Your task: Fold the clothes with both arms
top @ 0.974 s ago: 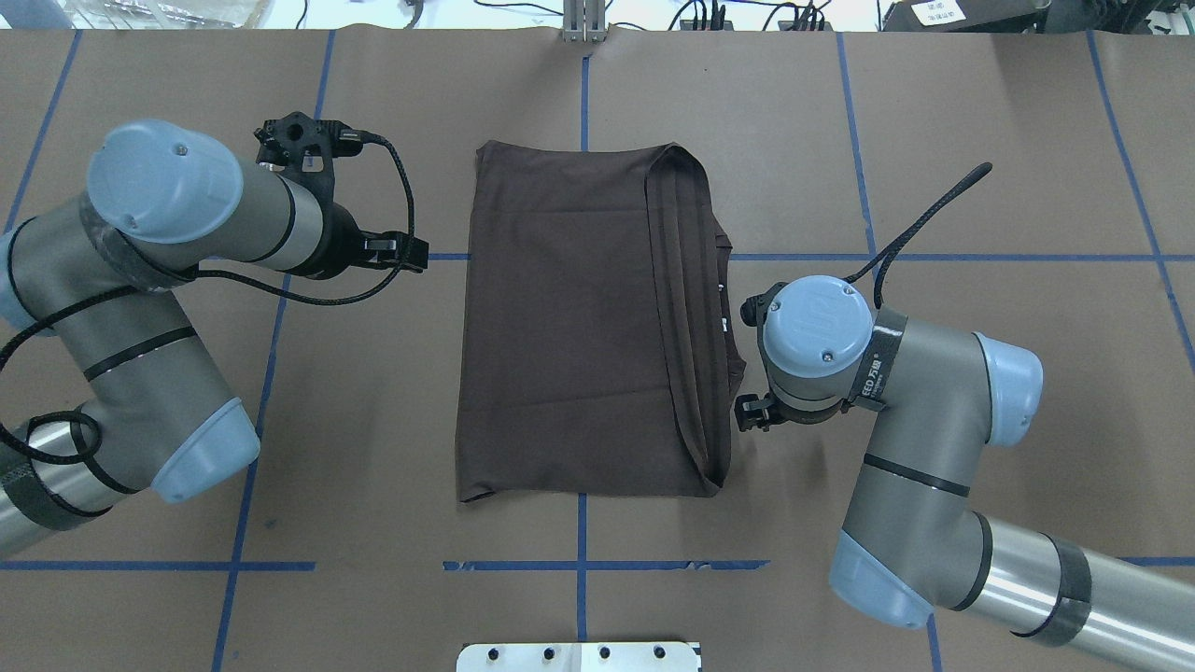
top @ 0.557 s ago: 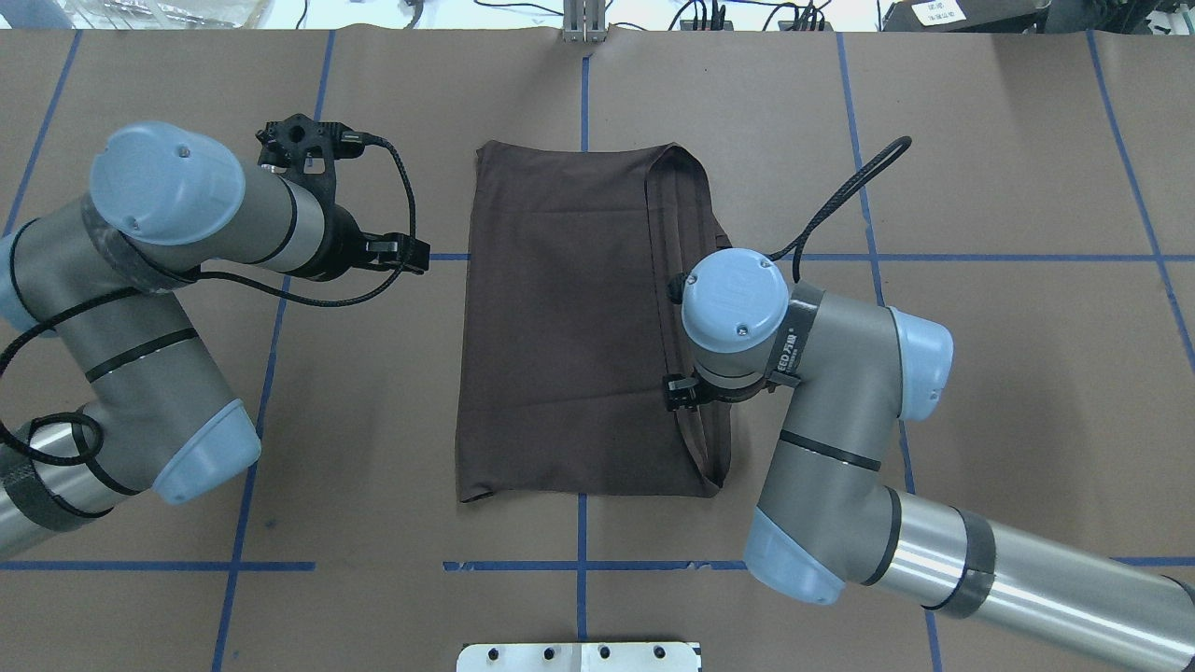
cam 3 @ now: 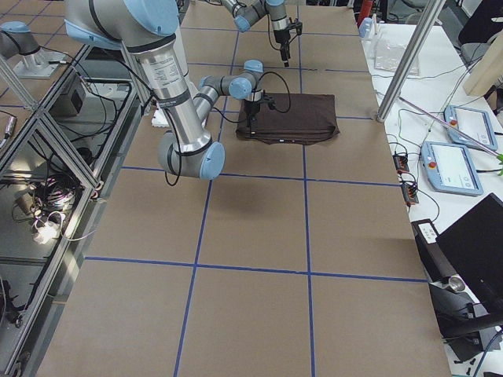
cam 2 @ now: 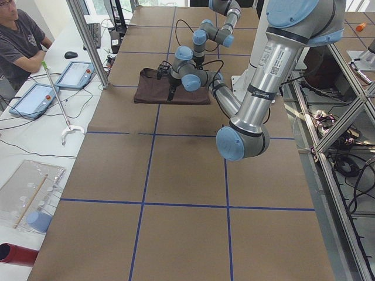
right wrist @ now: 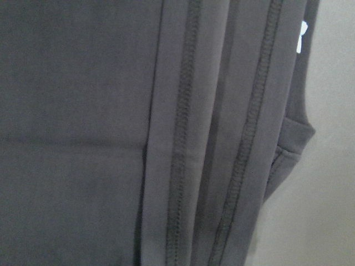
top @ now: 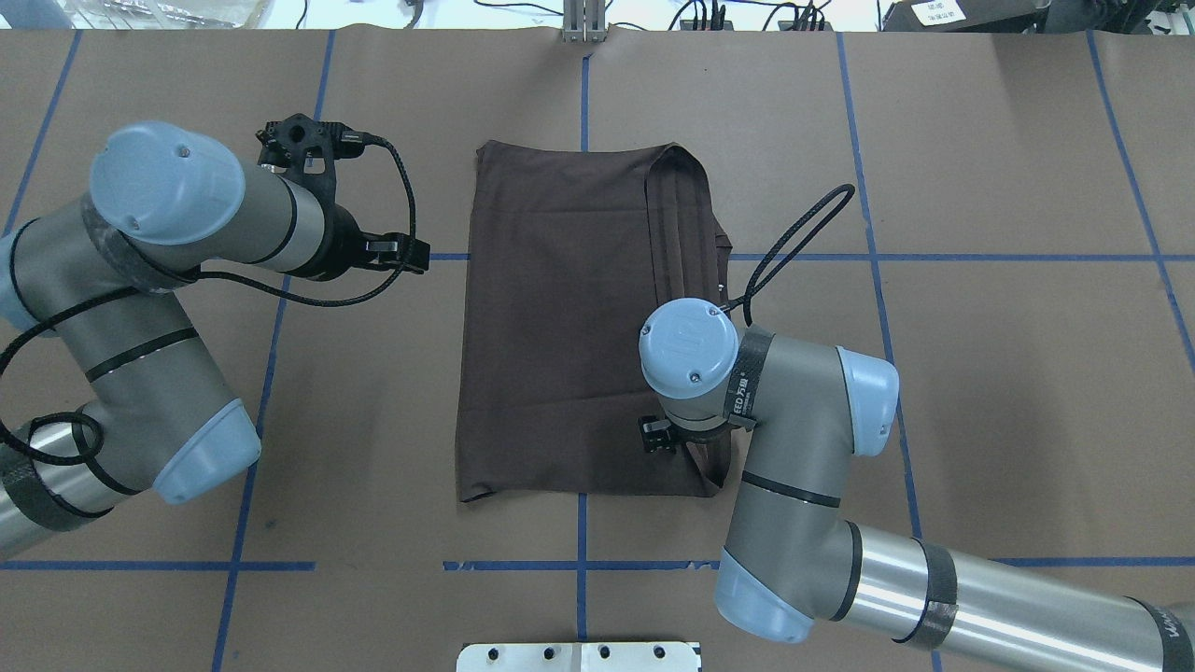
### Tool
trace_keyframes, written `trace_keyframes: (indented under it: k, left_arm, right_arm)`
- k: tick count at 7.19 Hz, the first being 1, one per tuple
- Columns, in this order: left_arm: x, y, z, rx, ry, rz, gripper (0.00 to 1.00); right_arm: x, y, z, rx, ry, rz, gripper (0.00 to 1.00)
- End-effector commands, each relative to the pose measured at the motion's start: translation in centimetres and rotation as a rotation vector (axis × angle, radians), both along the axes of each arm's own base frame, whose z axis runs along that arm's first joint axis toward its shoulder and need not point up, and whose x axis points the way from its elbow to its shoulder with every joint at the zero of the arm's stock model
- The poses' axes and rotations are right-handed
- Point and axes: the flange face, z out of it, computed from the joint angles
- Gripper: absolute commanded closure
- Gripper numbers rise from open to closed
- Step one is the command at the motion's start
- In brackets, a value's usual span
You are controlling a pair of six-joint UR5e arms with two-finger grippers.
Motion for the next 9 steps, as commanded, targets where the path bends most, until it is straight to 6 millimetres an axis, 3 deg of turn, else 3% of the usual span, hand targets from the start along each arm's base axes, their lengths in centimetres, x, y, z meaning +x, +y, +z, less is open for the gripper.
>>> trace_keyframes:
  k: [1,7,9]
  left_arm:
    - [0.0,0.0,0.0,0.0,0.001,0.0,0.0]
    - [0.1,-0.1,0.1,0.001,0.002,0.0,0.0]
    - [0.1,-0.1,0.2,0.0,0.001,0.0,0.0]
  right_arm:
    - [0.1,-0.1,0.4,-0.013,0.006,0.0,0.0]
    - [1.8,-1.7,1.2,-0.036,0.008,0.026,0.0]
    - [4.1,-3.1,3.7,-0.043,0.035,0.046,0.0]
